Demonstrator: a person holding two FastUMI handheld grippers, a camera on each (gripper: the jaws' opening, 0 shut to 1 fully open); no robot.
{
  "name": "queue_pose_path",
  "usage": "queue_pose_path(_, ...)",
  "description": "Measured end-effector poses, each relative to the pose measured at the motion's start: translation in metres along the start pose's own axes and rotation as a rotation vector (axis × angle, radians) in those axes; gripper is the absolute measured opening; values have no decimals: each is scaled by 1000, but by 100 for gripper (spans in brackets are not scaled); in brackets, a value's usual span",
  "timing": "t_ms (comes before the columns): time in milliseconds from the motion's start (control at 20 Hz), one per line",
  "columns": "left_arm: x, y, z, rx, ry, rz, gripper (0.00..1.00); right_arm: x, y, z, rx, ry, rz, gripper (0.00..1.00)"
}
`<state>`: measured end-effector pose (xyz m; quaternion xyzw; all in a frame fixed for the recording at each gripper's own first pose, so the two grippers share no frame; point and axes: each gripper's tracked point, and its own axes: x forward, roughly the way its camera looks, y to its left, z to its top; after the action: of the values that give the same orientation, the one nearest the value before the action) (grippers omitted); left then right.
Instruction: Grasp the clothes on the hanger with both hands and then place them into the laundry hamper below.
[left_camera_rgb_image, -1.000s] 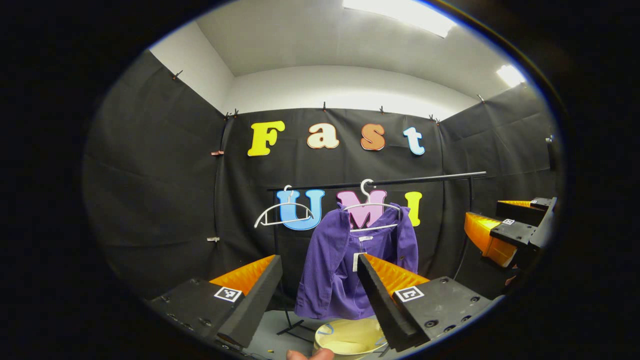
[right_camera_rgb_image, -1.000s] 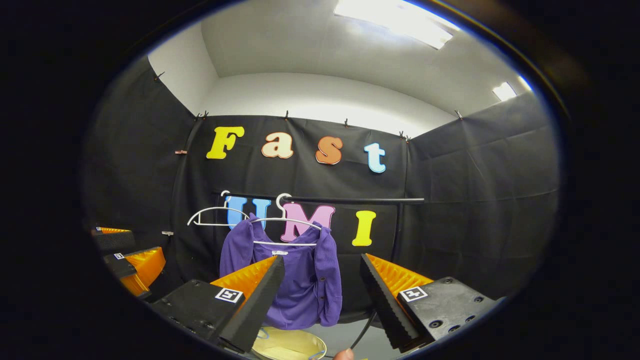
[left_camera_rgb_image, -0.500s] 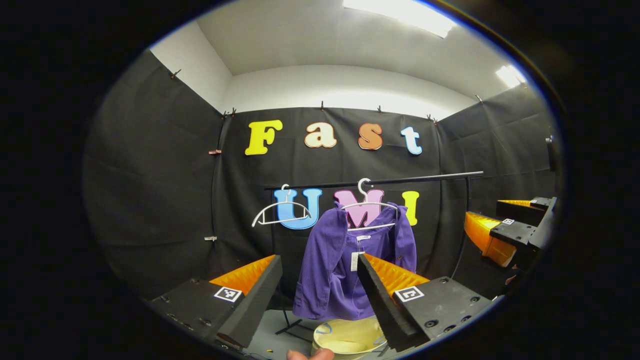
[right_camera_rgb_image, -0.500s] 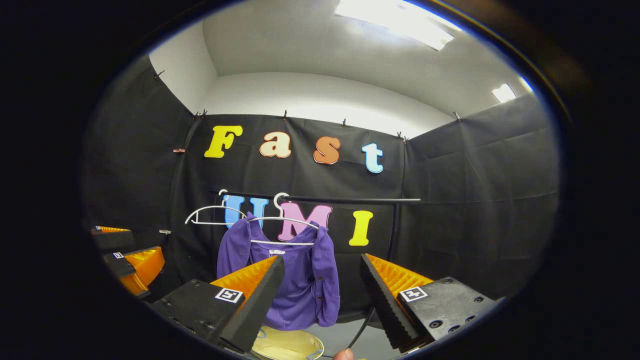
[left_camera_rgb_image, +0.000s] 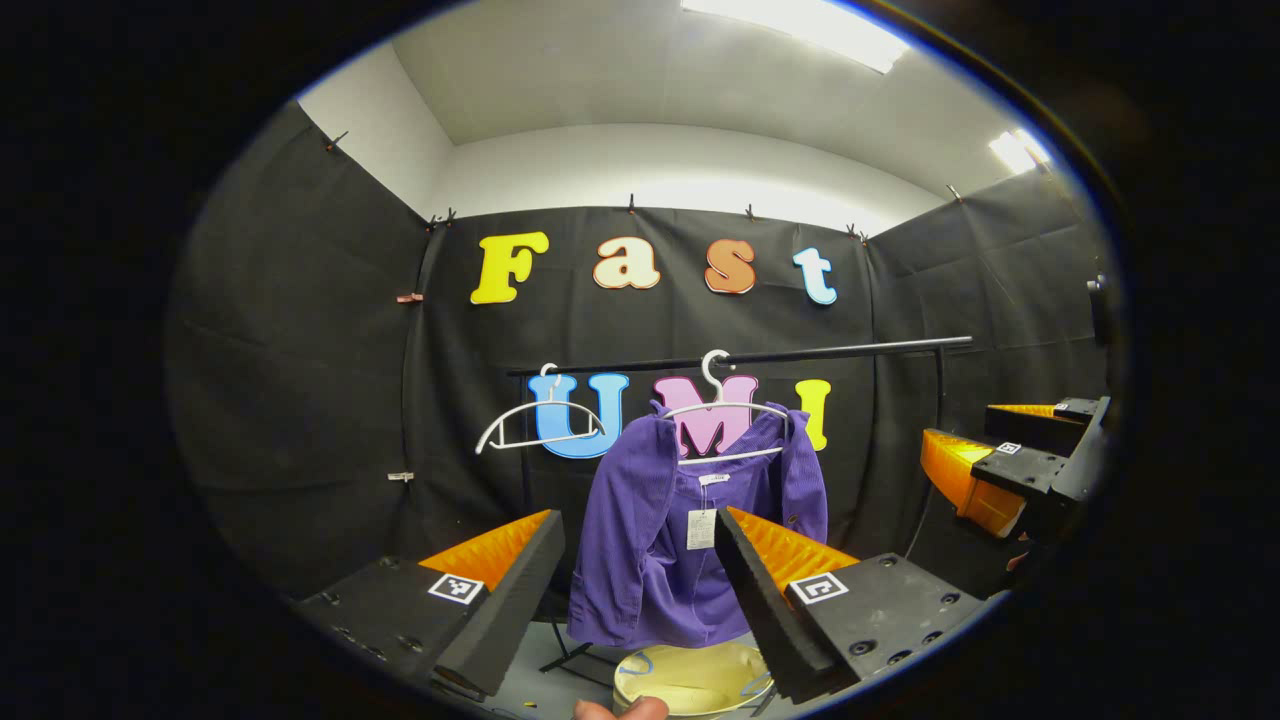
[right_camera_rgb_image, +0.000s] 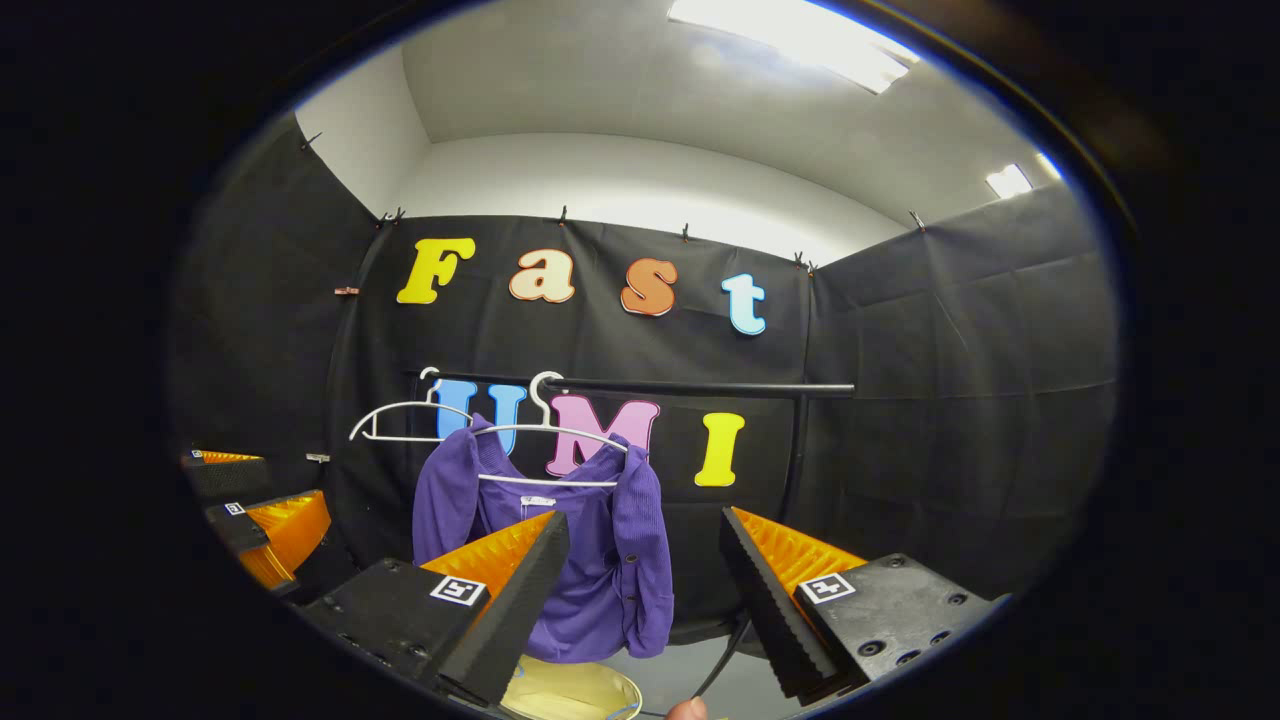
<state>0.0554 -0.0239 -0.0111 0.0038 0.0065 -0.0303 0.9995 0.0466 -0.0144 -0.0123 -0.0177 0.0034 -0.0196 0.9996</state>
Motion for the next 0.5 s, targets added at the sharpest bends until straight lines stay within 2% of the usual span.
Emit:
queue_pose_path(150,38,-8,-9,4,16,5,95,40,5,-16,14,18,11,98)
queue_pose_path(200,53,-11,-13,1,23,7,92,54,7,-23,17,26,19,98)
queue_pose_path(300,84,-15,-20,-4,32,14,95,85,9,-34,17,29,34,98)
queue_pose_path(500,148,-12,-34,-8,48,60,95,150,14,-60,20,37,58,98)
